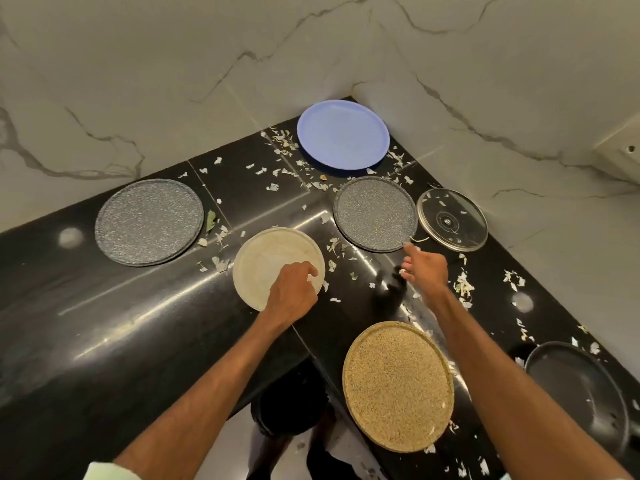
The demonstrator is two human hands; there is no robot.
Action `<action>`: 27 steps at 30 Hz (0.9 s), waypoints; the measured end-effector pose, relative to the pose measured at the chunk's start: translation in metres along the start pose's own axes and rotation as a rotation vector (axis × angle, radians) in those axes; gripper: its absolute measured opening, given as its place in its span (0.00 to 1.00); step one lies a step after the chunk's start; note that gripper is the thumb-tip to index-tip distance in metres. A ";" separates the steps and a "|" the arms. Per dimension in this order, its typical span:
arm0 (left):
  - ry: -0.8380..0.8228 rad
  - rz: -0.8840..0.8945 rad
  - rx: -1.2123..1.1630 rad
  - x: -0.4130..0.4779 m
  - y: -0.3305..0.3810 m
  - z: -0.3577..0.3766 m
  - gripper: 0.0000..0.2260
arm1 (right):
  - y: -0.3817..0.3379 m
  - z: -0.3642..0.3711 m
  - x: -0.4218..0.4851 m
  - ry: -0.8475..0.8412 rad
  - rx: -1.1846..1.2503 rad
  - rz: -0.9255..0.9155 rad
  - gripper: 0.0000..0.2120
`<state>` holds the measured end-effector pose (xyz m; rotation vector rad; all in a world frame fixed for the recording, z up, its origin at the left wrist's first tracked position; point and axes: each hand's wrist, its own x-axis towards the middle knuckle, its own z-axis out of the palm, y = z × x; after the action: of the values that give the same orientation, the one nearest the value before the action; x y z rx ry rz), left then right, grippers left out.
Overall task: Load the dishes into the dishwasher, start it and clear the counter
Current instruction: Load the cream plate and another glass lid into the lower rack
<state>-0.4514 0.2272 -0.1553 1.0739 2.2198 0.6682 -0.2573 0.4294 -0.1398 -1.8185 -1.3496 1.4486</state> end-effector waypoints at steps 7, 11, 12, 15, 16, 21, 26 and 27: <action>-0.003 0.003 -0.017 0.005 0.003 0.004 0.14 | -0.007 -0.041 0.060 0.015 0.648 0.379 0.34; -0.019 0.010 -0.002 -0.001 0.001 0.002 0.12 | -0.010 -0.039 0.074 0.030 0.756 0.346 0.19; -0.017 0.010 -0.002 -0.003 -0.001 0.000 0.12 | -0.012 -0.036 0.075 0.048 0.769 0.348 0.14; 0.007 -0.009 0.005 -0.009 -0.006 -0.009 0.11 | -0.019 -0.026 0.063 0.047 0.825 0.341 0.08; 0.022 -0.021 0.003 -0.011 -0.009 -0.011 0.11 | -0.020 -0.023 0.053 0.037 0.865 0.336 0.11; 0.174 -0.147 -0.034 -0.031 -0.020 -0.023 0.12 | -0.006 -0.012 -0.033 -0.160 0.913 0.285 0.15; 0.308 -0.320 0.026 -0.036 -0.042 -0.036 0.21 | 0.004 0.001 -0.113 -0.247 0.783 0.265 0.17; 0.310 -0.360 0.040 -0.036 -0.048 -0.038 0.22 | 0.005 0.004 -0.125 -0.256 0.746 0.272 0.18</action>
<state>-0.4840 0.1652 -0.1495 0.5901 2.6117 0.6663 -0.2553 0.3161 -0.0865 -1.3729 -0.5216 2.0266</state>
